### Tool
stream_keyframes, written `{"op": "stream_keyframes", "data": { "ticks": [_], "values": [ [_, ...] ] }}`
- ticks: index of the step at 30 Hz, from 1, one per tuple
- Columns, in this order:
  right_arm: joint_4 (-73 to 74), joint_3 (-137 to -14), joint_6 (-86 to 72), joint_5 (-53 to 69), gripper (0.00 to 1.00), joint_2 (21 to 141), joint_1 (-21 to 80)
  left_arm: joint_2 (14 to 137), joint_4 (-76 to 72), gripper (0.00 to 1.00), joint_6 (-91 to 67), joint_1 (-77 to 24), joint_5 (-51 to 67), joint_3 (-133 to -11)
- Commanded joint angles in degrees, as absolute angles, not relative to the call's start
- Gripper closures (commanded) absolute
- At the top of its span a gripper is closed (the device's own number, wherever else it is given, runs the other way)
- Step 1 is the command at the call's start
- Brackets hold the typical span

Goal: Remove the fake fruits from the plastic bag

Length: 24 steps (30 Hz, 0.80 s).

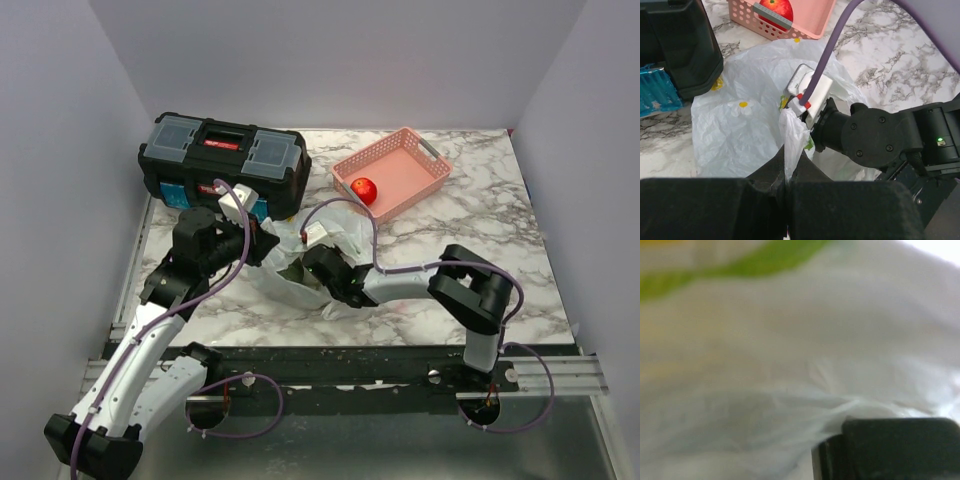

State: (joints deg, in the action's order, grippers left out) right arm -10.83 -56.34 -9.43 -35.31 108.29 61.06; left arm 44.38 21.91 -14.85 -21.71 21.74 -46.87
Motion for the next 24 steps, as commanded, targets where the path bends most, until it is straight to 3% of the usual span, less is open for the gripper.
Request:
{"op": "stream_keyframes", "data": {
  "ticks": [1,9,16,18,24],
  "values": [
    [-10.35,-55.1,-11.7,-32.01,0.73,102.38,60.83,44.99,20.9,1.0,-15.21,-21.7,23.19,-47.18],
    [-9.17,-51.85,-17.26,-24.52,0.98,89.57,60.84,46.1,21.15,1.0,-15.2,-21.51,22.77,-47.51],
    [-7.99,-51.1,-18.34,-17.43,0.99,86.1,60.83,46.31,21.33,1.0,-15.03,-21.45,21.88,-47.41],
    [-8.28,-50.52,-18.32,-18.25,0.97,86.03,60.83,46.7,21.19,1.0,-15.11,-21.45,22.73,-47.65],
    [-10.31,-51.72,-17.86,-21.35,0.69,89.32,60.89,45.46,20.03,1.0,-15.29,-21.42,23.07,-46.93]
  ]
}}
